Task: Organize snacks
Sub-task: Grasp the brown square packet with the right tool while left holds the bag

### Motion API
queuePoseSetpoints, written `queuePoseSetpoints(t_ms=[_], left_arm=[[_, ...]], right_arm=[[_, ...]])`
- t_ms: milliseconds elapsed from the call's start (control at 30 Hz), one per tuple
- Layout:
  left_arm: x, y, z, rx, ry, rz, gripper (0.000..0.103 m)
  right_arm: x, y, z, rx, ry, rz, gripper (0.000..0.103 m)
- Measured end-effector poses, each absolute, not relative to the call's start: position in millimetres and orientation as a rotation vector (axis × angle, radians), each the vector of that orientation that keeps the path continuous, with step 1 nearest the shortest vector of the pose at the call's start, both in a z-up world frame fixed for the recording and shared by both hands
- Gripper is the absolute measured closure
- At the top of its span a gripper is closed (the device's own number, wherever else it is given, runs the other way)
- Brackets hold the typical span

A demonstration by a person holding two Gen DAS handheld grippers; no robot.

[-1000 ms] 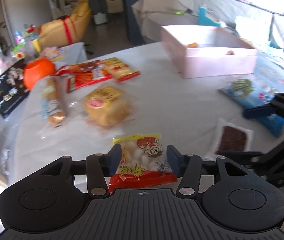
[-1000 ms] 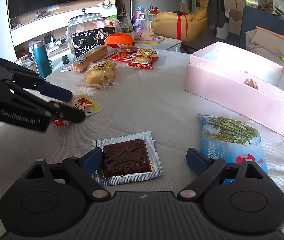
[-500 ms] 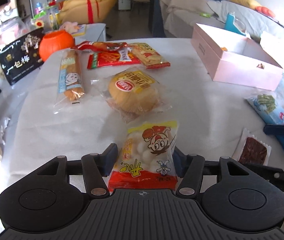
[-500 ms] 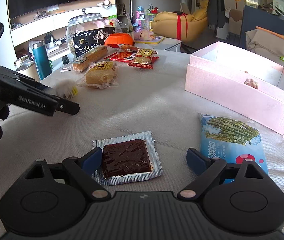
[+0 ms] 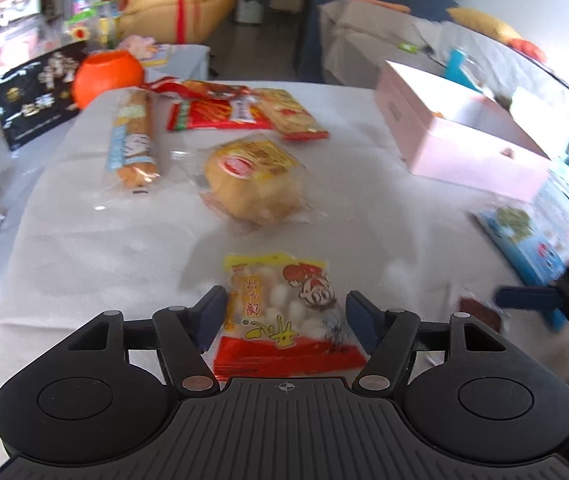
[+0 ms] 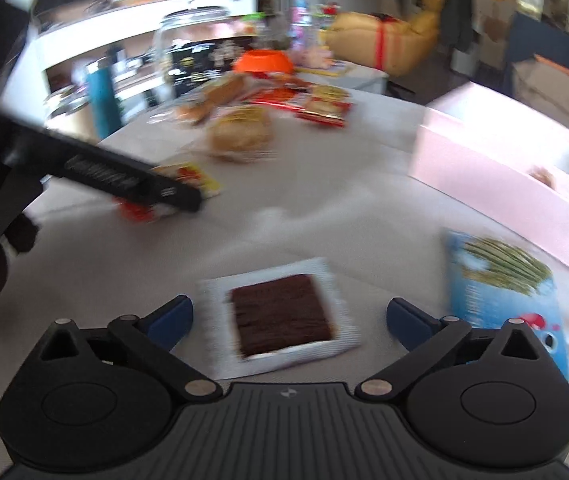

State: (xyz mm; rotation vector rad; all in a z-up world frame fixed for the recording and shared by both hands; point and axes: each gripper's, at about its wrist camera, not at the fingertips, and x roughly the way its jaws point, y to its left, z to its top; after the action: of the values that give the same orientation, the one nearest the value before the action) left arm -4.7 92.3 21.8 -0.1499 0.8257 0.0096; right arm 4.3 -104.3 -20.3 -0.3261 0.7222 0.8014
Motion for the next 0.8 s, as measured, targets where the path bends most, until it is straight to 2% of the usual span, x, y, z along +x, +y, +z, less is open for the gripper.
queuePoseSetpoints(t_ms=[167, 400, 433, 500, 567, 800], left_arm=[[-17, 83, 20, -0.105, 0.823, -0.036, 0.032], [-19, 95, 21, -0.216, 0.816, -0.040, 0.033], [-19, 95, 21, -0.217, 0.816, -0.037, 0.033], [-19, 93, 21, -0.209, 0.815, -0.031, 0.033], [-19, 92, 21, -0.202, 0.814, -0.029, 0.033], [-20, 91, 20, -0.190, 0.807, -0.029, 0.033]], right_arm=[[6, -110, -18, -0.326, 0.748, 0.834, 0.000], [5, -137, -14, -0.343, 0.733, 0.674, 0.001], [3, -138, -12, -0.353, 0.716, 0.639, 0.003], [2, -140, -9, -0.328, 0.726, 0.639, 0.016], [7, -143, -5, -0.221, 0.793, 0.697, 0.023], [27, -119, -7, -0.110, 0.828, 0.664, 0.024]])
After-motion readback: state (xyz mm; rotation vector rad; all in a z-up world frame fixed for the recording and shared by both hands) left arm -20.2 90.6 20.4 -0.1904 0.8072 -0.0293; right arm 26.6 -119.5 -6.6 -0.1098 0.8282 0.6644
